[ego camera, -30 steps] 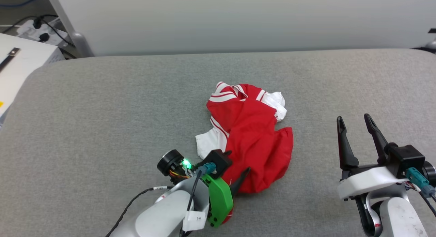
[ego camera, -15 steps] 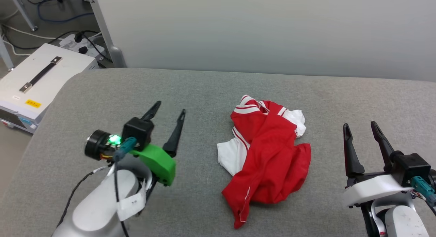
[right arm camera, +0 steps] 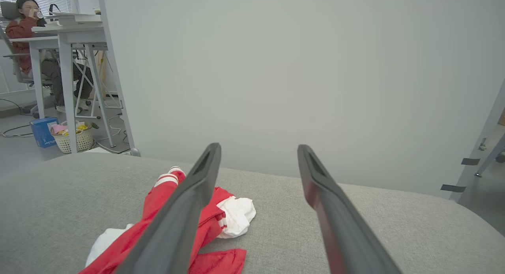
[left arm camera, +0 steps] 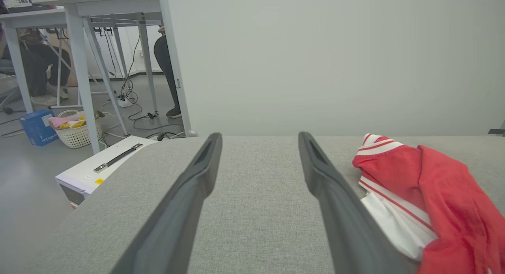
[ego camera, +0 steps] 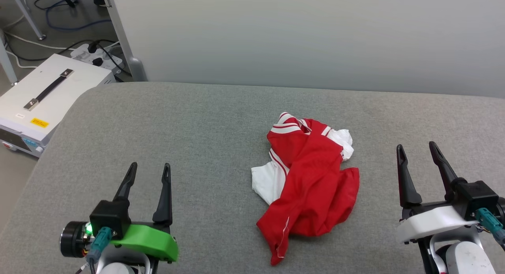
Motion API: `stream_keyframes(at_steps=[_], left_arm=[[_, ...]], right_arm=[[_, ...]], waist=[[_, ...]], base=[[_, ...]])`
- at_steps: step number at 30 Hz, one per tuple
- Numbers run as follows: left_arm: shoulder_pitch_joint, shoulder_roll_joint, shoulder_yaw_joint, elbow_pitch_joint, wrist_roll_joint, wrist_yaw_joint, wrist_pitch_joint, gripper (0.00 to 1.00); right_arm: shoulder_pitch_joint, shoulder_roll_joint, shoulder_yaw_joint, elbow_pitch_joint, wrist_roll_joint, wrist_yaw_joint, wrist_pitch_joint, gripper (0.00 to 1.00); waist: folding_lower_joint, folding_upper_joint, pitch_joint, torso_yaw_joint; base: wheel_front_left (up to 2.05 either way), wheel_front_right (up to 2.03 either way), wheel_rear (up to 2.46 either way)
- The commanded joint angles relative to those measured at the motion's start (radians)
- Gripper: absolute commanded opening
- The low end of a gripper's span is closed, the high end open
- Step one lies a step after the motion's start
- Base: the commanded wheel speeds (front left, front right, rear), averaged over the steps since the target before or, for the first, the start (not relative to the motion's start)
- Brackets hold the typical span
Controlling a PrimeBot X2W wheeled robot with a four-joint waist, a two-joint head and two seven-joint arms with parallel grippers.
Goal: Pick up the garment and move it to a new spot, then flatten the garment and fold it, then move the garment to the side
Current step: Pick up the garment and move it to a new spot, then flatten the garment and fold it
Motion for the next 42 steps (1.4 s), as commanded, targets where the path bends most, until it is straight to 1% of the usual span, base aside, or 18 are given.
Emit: stream_keyframes(at_steps=[1,4,6,12,15,16,19,22,23,26,27,29,31,32,36,38,42], left_arm=[[0.026,-0.017,0.017,-0.009,0.022,-0.012,-0.006,1.0],[0.048,-0.045,0.04,-0.002,0.06,-0.057,-0.006,1.0],[0.044,-0.061,0.06,0.001,0.08,-0.079,-0.006,1.0],[0.021,-0.108,0.111,0.006,0.134,-0.131,-0.006,1.0],[0.016,-0.132,0.126,0.01,0.155,-0.153,-0.006,1.0],[0.016,-0.141,0.133,0.013,0.161,-0.162,-0.006,1.0],[0.011,-0.161,0.152,0.016,0.177,-0.181,-0.006,1.0],[-0.003,-0.182,0.168,0.018,0.196,-0.203,-0.006,1.0],[-0.008,-0.187,0.172,0.02,0.201,-0.209,-0.006,1.0],[-0.028,-0.209,0.185,0.023,0.219,-0.228,-0.006,1.0],[-0.04,-0.222,0.191,0.026,0.23,-0.239,-0.006,1.0],[-0.052,-0.234,0.197,0.03,0.24,-0.249,-0.006,1.0],[-0.062,-0.246,0.203,0.032,0.248,-0.257,-0.006,1.0],[-0.07,-0.256,0.209,0.032,0.254,-0.264,-0.006,1.0],[-0.088,-0.273,0.218,0.033,0.265,-0.277,-0.006,1.0],[-0.095,-0.279,0.224,0.033,0.269,-0.282,-0.006,1.0],[-0.102,-0.289,0.232,0.036,0.276,-0.29,-0.006,1.0]], right_arm=[[0.017,-0.002,-0.001,0.0,0.002,-0.001,-0.006,1.0],[0.019,-0.002,0.007,0.001,0.004,-0.001,-0.006,1.0],[0.017,-0.002,0.008,0.002,0.002,-0.001,-0.006,1.0],[0.005,-0.002,-0.007,0.015,-0.017,-0.001,-0.006,1.0],[-0.018,-0.002,-0.012,0.046,-0.057,-0.001,-0.001,1.0],[-0.033,-0.002,-0.014,0.061,-0.07,-0.001,0.019,1.0],[-0.086,-0.002,0.003,0.084,-0.107,-0.001,0.129,1.0],[-0.163,-0.012,0.031,0.102,-0.127,-0.001,0.308,1.0],[-0.188,-0.018,0.035,0.109,-0.114,-0.001,0.366,1.0],[-0.279,-0.071,0.076,0.135,-0.069,-0.001,0.579,1.0],[-0.338,-0.104,0.098,0.151,-0.016,-0.001,0.705,1.0],[-0.392,-0.138,0.12,0.168,0.023,-0.001,0.811,1.0],[-0.44,-0.161,0.126,0.185,0.062,-0.001,0.894,1.0],[-0.484,-0.184,0.129,0.208,0.082,-0.001,0.952,1.0],[-0.547,-0.213,0.121,0.269,0.098,-0.001,1.015,1.0],[-0.567,-0.225,0.123,0.301,0.097,-0.001,1.029,1.0],[-0.588,-0.228,0.13,0.365,0.113,-0.001,1.037,1.0]], waist=[[0.0,0.012,0.002,-0.001],[0.0,0.012,0.007,-0.002],[0.0,0.012,0.012,-0.001],[0.0,0.012,0.042,0.009],[0.0,0.012,0.065,0.018],[0.0,0.012,0.074,0.022],[0.0,0.012,0.106,0.033],[0.0,0.012,0.144,0.05],[0.0,0.012,0.156,0.055],[0.0,0.012,0.193,0.077],[0.0,0.012,0.217,0.093],[0.0,0.012,0.236,0.11],[0.0,0.012,0.255,0.129],[0.0,0.012,0.273,0.146],[0.0,0.012,0.303,0.182],[0.0,0.012,0.315,0.198],[0.0,0.012,0.328,0.218]], base=[[0.0,0.0,0.0],[0.0,0.0,0.0],[0.0,0.0,0.0],[0.0,0.0,0.0],[0.0,0.0,0.0],[0.0,0.0,0.0],[0.0,0.0,0.0],[0.0,0.0,0.0],[0.0,0.0,0.0],[0.0,0.0,0.0],[0.0,0.0,0.0],[0.0,0.0,0.0],[0.0,0.0,0.0],[0.0,0.0,0.0],[0.0,0.0,0.0],[0.0,0.0,0.0],[0.0,0.0,0.0]])
